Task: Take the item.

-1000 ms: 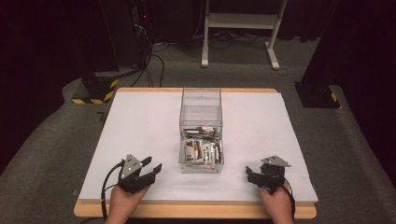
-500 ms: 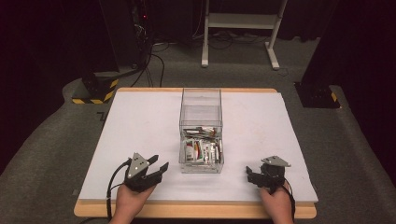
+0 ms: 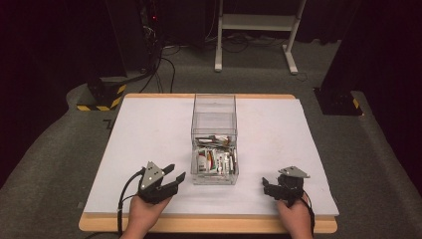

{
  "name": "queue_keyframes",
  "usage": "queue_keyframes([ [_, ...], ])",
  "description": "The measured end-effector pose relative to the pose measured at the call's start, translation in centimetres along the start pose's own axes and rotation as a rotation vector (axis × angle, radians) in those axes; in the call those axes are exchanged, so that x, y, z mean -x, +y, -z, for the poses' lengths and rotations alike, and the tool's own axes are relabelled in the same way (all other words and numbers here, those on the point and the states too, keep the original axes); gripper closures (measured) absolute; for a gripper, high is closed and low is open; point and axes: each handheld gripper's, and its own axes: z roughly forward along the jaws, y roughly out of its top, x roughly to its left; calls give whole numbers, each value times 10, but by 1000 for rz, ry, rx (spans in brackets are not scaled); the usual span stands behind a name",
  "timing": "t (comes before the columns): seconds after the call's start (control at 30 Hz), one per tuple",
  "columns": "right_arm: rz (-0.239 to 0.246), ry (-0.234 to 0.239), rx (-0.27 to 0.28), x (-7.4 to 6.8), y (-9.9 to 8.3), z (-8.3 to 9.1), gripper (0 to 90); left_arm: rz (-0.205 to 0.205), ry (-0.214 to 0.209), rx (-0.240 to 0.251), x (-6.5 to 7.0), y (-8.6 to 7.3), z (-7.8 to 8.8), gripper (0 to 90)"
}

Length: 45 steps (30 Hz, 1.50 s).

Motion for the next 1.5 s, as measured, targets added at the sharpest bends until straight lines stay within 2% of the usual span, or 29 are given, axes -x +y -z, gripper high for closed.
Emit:
queue_keyframes([
  [0.23, 2, 0, 1, 0, 0, 0, 127, 16, -10, 15, 2, 4, 0, 496],
  [0.77, 0, 1, 0, 0, 0, 0, 127, 18, -19, 37, 6, 13, -1, 494],
  [1.2, 2, -1, 0, 0, 0, 0, 127, 0, -40, 52, 21, 27, -12, 499],
  [1.5, 2, -1, 1, 0, 0, 0, 127, -6, -53, 40, 28, 34, -23, 493],
])
